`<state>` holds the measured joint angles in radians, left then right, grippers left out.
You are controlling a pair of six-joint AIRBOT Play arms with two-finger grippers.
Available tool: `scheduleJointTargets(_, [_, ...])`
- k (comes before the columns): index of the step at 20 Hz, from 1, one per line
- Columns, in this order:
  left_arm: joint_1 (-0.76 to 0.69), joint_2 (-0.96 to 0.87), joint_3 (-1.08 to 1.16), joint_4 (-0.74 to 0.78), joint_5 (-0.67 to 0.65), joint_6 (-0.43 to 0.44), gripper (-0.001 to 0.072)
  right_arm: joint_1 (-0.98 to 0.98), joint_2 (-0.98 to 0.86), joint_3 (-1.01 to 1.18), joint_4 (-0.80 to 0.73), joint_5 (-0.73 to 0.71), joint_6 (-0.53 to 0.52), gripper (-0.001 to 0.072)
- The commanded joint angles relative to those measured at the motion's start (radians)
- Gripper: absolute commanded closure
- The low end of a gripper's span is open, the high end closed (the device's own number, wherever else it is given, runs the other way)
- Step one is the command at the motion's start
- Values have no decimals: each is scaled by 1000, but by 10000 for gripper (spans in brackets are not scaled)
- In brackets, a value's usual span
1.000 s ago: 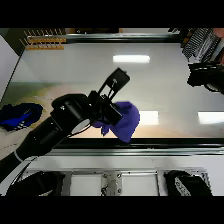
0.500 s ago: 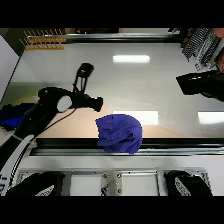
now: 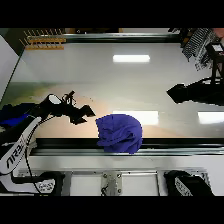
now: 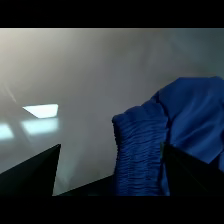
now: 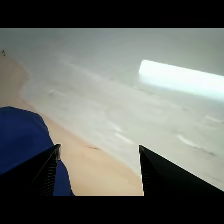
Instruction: Fold the clothes and pants, and hang the long-sleeved shirts on hangers.
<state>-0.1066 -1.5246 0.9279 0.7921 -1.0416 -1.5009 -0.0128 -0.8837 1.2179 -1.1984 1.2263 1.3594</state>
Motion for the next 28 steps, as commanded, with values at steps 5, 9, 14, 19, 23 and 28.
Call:
scheduleJointTargets(5, [-102,-128,30,-186,8,77,26,0,-56,-48,100,38,29,185])
scheduleJointTargets(9, [-129,-151,129,-183,51,76,674,0,-59,-150,100,39,45,185])
scheduleJointTargets(14, [29,-81,298,-55,-11,80,692,0,-124,-303,45,13,134,185])
scheduleJointTargets(19, [110,-56,386,80,-76,79,691,40,-352,-372,129,-98,118,185])
scheduleJointTargets(23, [115,-56,348,79,-62,79,691,155,-513,-372,297,-205,37,185])
scheduleJointTargets(28, [115,-59,320,80,-50,80,691,272,-598,-372,390,-271,1,185])
